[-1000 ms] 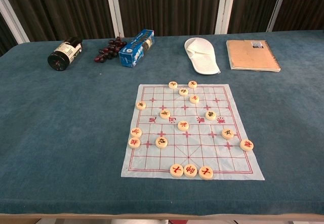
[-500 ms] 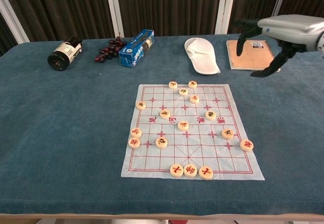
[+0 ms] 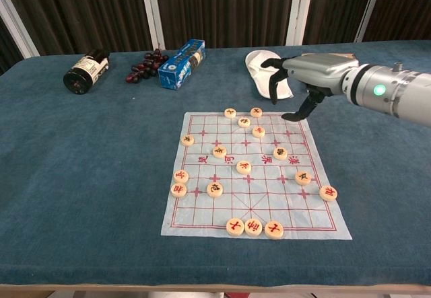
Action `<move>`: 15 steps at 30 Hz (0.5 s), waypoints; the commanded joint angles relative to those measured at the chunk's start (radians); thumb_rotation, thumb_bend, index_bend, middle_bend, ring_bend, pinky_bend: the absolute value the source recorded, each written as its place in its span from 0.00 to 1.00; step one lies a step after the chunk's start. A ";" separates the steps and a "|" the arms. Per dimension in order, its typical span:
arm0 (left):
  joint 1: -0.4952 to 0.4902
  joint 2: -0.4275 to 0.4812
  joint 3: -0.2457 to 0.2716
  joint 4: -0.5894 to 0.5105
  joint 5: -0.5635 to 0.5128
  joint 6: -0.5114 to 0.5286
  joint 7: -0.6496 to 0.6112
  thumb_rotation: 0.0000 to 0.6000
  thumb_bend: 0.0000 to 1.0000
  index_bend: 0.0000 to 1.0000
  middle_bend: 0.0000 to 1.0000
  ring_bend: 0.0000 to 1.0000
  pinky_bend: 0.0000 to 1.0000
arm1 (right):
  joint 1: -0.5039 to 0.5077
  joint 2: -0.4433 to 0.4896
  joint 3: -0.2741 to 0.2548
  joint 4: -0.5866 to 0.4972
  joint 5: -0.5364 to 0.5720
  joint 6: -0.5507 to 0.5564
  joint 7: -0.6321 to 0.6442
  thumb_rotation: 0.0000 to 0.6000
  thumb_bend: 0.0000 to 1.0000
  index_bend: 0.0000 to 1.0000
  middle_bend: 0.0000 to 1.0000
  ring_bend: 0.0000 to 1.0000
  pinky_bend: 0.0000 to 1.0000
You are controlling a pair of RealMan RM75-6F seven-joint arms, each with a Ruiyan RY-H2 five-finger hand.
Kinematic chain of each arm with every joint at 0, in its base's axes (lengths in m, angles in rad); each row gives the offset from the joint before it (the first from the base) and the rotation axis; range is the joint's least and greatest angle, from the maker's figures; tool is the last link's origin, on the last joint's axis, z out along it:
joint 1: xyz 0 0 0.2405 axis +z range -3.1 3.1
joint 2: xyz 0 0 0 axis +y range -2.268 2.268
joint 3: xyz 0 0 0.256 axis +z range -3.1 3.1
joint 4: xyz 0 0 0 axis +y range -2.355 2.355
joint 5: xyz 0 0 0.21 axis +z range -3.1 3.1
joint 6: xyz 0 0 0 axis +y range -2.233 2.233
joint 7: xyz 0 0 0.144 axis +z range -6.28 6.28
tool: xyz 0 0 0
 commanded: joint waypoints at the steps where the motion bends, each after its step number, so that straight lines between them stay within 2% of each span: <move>1: 0.001 0.000 0.000 0.000 0.002 0.004 -0.003 1.00 0.41 0.00 0.00 0.00 0.00 | 0.028 -0.036 0.000 0.038 0.026 -0.029 -0.014 1.00 0.43 0.56 0.01 0.00 0.00; 15: 0.008 0.009 0.002 0.000 0.006 0.017 -0.017 1.00 0.41 0.00 0.00 0.00 0.00 | 0.065 -0.094 -0.030 0.103 0.077 -0.066 -0.074 1.00 0.43 0.52 0.01 0.00 0.00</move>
